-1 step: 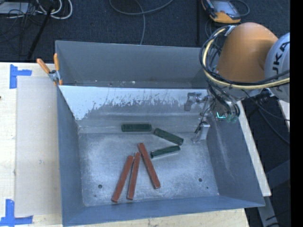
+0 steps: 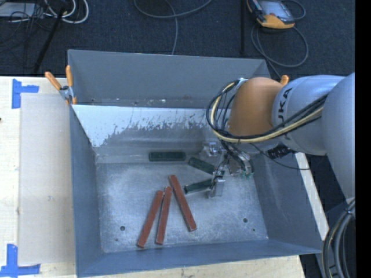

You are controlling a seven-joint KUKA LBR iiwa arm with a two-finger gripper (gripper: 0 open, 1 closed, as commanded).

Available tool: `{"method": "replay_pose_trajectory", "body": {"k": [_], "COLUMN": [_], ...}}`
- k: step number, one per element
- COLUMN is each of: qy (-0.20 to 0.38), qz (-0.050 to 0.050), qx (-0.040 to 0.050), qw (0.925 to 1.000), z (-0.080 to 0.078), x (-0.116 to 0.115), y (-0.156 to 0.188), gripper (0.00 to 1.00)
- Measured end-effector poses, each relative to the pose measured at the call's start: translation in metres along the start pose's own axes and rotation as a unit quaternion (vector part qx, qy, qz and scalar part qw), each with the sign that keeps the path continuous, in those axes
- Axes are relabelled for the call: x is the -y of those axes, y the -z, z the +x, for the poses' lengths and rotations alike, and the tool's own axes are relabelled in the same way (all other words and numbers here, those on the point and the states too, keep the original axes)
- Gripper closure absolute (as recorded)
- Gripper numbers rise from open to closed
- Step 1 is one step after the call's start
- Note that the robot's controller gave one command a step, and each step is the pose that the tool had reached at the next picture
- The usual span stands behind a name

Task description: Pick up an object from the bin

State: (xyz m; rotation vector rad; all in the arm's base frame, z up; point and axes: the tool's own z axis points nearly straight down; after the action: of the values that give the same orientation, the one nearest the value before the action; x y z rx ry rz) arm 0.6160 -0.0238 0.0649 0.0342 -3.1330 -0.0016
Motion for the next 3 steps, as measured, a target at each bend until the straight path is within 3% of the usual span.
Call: {"method": "replay_pose_trajectory", "body": {"k": [1,2,3], "qy": [-0.031,-0.051,0.021], "qz": [0.0,0.0,0.001], "qx": [0.0034,0.0031,0.007], "qw": [0.9995,0.9987,0.9997], "z": [0.022,0.035,0.043], "x": [-0.006,0.003,0.005], "y": [0.036,0.045,0.006], "gripper": [0.0,0.0,0.0]}}
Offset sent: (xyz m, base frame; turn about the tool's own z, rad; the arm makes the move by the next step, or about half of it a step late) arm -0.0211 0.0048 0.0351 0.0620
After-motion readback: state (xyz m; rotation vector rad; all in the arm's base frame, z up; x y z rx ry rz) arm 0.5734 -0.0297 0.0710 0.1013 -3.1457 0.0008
